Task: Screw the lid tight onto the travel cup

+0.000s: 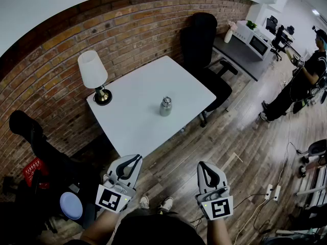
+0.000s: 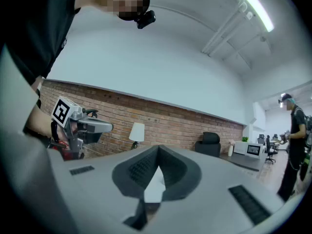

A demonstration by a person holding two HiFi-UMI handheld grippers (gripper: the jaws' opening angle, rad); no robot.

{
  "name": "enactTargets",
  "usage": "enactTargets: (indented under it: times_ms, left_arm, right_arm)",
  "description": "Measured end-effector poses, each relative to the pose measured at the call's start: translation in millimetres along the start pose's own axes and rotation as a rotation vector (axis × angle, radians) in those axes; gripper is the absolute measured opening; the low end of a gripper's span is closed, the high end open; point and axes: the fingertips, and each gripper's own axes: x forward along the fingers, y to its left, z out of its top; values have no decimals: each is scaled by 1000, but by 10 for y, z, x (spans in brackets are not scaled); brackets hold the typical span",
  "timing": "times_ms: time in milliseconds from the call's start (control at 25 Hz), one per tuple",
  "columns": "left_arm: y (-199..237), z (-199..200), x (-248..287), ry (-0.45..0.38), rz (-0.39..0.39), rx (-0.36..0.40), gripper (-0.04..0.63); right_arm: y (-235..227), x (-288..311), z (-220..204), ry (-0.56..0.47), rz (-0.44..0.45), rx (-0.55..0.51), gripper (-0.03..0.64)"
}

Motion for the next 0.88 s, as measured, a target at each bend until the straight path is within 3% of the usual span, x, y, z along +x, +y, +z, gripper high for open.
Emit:
enactTargets:
  times_ms: [320,880]
  left_arm:
    - [-124,33,18,6,6,11,32]
    - [-402,107,159,4,113,65,34]
  right_arm:
    - [-56,-78,-1,-7,6,20,12]
    - [-461,-273,-224,-42,72,88,12]
